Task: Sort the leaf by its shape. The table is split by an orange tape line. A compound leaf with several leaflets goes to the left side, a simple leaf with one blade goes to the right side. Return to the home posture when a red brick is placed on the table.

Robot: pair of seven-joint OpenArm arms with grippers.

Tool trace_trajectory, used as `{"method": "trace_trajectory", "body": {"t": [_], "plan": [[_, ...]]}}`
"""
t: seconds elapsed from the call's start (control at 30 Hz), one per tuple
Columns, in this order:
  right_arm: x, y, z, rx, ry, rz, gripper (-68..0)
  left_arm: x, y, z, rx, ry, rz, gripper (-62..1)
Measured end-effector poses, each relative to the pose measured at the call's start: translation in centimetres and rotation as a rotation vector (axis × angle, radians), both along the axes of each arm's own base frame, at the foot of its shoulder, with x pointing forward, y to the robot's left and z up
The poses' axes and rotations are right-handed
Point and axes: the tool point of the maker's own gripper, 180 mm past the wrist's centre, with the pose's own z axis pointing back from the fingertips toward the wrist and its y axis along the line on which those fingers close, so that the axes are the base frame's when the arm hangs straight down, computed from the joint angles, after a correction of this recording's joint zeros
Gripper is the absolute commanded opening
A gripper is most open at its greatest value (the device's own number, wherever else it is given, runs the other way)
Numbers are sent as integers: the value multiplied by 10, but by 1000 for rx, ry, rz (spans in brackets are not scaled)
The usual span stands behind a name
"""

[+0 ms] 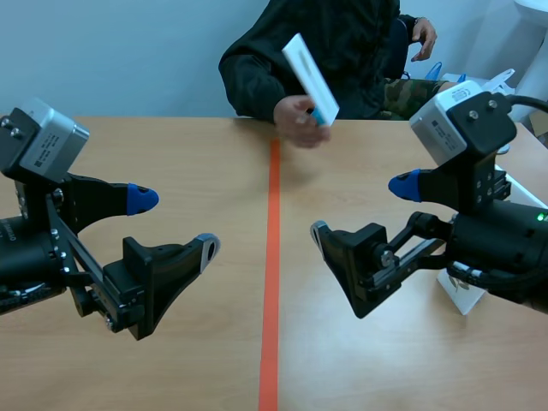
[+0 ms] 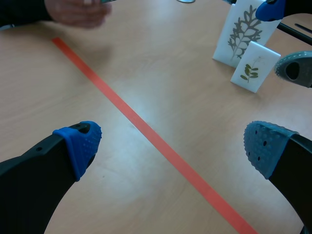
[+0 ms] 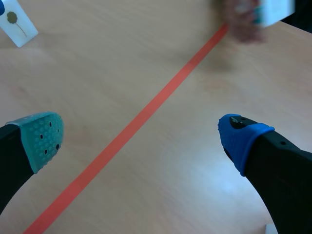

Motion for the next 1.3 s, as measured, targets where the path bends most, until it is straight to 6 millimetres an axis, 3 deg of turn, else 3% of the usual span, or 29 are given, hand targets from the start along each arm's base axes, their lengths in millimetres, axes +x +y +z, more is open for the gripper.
{"method": "trace_trajectory", "body": {"t": [1.3], "plan": [[-5, -3, -9, -46, 10, -2, 3, -1, 2, -7, 59, -5, -8, 14]]}}
